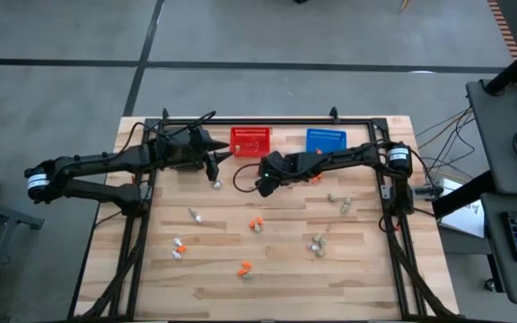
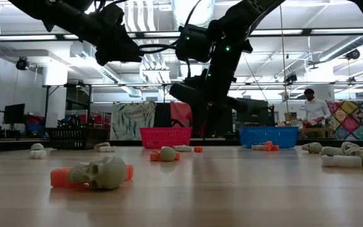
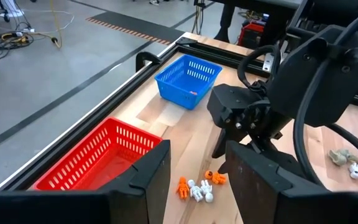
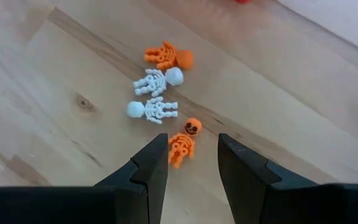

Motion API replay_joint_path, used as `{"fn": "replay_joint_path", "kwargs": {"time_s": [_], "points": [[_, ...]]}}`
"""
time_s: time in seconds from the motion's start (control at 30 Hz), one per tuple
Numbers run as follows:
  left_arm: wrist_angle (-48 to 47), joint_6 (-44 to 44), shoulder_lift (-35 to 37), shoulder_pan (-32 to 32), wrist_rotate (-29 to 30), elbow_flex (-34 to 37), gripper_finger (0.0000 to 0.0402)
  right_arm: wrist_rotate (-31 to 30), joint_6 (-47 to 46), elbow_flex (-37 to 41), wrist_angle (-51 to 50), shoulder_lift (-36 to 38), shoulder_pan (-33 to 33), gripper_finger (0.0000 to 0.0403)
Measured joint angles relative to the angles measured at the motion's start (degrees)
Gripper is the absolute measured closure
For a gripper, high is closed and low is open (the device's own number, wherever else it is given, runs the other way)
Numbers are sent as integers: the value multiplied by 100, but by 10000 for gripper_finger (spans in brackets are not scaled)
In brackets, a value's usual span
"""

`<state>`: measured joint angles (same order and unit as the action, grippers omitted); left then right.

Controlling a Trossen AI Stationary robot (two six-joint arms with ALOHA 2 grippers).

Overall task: Sort Halloween decoration
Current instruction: Put the orange skeleton toy into the blue bin

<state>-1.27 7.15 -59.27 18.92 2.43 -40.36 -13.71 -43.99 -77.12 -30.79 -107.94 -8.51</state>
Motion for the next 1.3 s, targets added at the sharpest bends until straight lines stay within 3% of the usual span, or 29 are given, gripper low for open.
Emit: {"fn": "replay_joint_path", "kwargs": {"time_s": [0.93,1.3], "points": [[1,-1,0,0,0,2,265,2,-145,882,1136,0,114,275],[11,-1,0,2,0,2,265,-3,219,1451,2198,22,110,280]]}}
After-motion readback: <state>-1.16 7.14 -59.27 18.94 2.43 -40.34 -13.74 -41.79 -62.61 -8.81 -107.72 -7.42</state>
